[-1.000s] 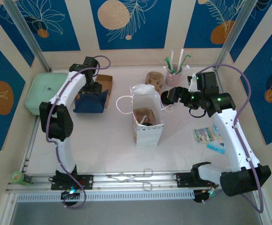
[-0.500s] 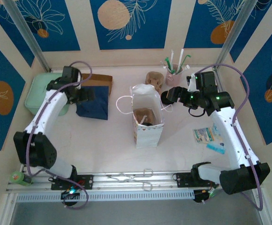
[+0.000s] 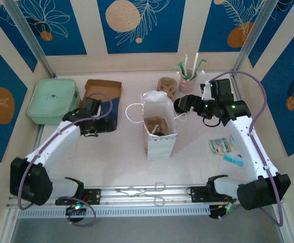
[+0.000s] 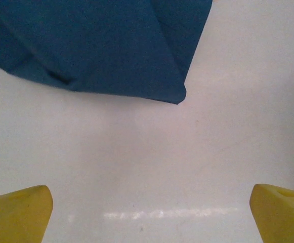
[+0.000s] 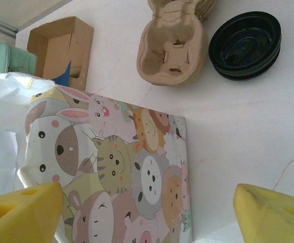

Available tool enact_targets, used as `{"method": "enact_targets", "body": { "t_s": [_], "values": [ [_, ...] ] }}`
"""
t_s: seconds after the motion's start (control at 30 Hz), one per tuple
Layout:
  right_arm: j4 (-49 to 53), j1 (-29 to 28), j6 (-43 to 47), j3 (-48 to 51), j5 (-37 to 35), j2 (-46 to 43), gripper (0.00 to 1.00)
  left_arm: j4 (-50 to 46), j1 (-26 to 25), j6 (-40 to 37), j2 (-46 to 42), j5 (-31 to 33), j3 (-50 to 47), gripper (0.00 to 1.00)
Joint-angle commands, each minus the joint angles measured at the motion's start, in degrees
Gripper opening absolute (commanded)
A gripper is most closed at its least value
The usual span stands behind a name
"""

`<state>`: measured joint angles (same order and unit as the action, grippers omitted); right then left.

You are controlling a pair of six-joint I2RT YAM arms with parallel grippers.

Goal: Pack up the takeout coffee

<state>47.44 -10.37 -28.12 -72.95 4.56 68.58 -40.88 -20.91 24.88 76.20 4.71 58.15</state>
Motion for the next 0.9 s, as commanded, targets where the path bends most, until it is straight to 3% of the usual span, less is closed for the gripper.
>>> {"method": "enact_targets", "body": {
  "t_s": [0.0,0.23,0.57,0.87],
  "values": [
    [0.14,-0.51,-0.14,-0.26,0.51,-0.61,0.88,0.56,-2.92,1.66,7.20,10.68,4.61,1.00],
    [0.73,0.65,0.43,0.95,-0.36,-2.65,0.90,-6.62,-8.21,1.13,23.68,21.98,16.86,1.00],
    [-0.20,2.22,0.52,2.46,0.92,-2.79,0.90,-9.31,-11.41,0.12,36.62,27.25,26.63,1.00],
    [-1.21,3.87,0.61,4.05,2.14,-3.19,0.90,-10.77,-12.09,-1.33,42.04,30.73,29.92,0.96]
  ]
}}
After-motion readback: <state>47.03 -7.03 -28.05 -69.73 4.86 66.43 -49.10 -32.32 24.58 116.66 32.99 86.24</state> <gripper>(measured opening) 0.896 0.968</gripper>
